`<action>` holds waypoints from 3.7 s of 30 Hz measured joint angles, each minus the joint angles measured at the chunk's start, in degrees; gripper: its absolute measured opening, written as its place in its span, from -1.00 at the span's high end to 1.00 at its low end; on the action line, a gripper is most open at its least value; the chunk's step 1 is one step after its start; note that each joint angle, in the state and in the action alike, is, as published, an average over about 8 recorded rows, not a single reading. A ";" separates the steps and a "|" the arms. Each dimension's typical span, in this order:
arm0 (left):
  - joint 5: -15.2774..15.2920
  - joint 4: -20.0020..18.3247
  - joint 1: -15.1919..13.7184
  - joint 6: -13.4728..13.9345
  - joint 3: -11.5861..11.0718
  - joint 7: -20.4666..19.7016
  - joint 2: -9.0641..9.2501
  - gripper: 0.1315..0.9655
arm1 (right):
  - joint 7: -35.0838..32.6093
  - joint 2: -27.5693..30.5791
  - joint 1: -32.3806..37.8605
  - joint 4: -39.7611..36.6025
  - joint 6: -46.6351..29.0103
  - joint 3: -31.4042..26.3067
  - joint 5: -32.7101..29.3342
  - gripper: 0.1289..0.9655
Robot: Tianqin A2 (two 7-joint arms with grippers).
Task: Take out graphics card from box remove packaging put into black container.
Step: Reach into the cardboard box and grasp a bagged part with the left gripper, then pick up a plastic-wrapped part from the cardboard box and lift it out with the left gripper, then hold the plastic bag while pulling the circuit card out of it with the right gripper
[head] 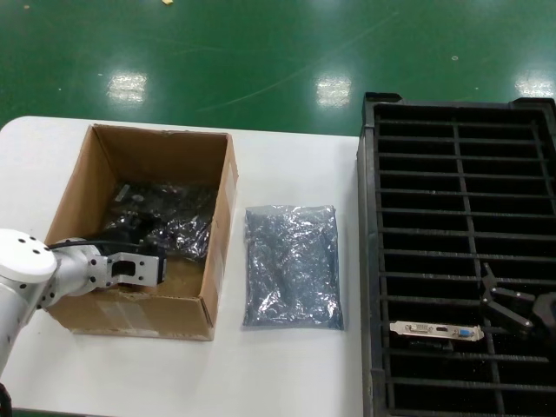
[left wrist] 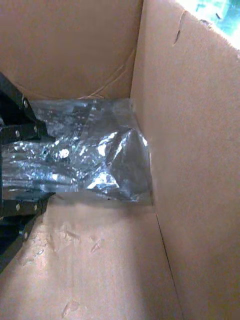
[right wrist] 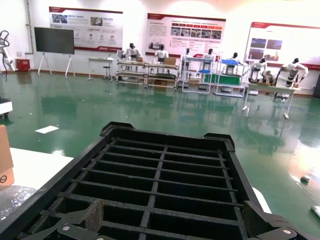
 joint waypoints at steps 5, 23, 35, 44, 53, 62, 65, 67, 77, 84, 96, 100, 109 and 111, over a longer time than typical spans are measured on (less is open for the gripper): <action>0.28 -2.23 1.21 -0.27 0.31 -1.28 -0.49 0.51 | 0.00 0.00 0.00 0.00 0.00 0.00 0.00 -1.00; 4.06 -12.29 5.33 -0.08 3.04 -10.08 -3.59 0.91 | 0.00 0.00 0.00 0.00 0.00 0.00 0.00 -1.00; 6.94 -22.49 7.81 -1.80 3.51 -16.82 -7.54 0.98 | 0.00 0.00 0.00 0.00 0.00 0.00 0.00 -1.00; 8.47 -30.93 10.26 -3.00 2.70 -21.49 -10.06 0.98 | 0.00 0.00 0.00 0.00 0.00 0.00 0.00 -1.00; 12.13 -41.75 14.17 -3.51 0.92 -28.13 -13.46 0.98 | 0.00 0.00 0.00 0.00 0.00 0.00 0.00 -1.00; 17.28 -54.55 19.97 -3.60 -3.26 -35.34 -16.50 0.98 | 0.00 0.00 0.00 0.00 0.00 0.00 0.00 -1.00; 19.22 -59.96 22.81 -3.45 -5.64 -37.90 -17.34 0.98 | 0.00 0.00 0.00 0.00 0.00 0.00 0.00 -1.00; 20.45 -63.91 24.97 -3.27 -7.53 -39.60 -17.81 0.98 | 0.00 0.00 0.00 0.00 0.00 0.00 0.00 -1.00; 23.05 -82.30 36.76 -3.33 -15.62 -44.62 -18.62 0.98 | 0.00 0.00 0.00 0.00 0.00 0.00 0.00 -1.00; 20.40 -89.66 44.26 -4.59 -15.06 -43.40 -19.47 0.98 | 0.00 0.00 0.00 0.00 0.00 0.00 0.00 -1.00; 17.78 -93.31 48.80 -5.92 -12.50 -40.23 -20.45 0.98 | 0.00 0.00 0.00 0.00 0.00 0.00 0.00 -1.00; 17.76 -93.32 48.82 -5.92 -12.47 -40.21 -20.46 0.98 | 0.00 0.00 0.00 0.00 0.00 0.00 0.00 -1.00; 17.76 -93.32 48.83 -5.92 -12.47 -40.21 -20.46 0.98 | -3.35 -2.04 0.73 -0.21 -3.60 1.76 0.80 -1.00; 17.76 -93.33 48.83 -5.92 -12.47 -40.21 -20.46 0.98 | -5.89 -3.46 1.50 -0.44 -6.11 2.81 1.43 -1.00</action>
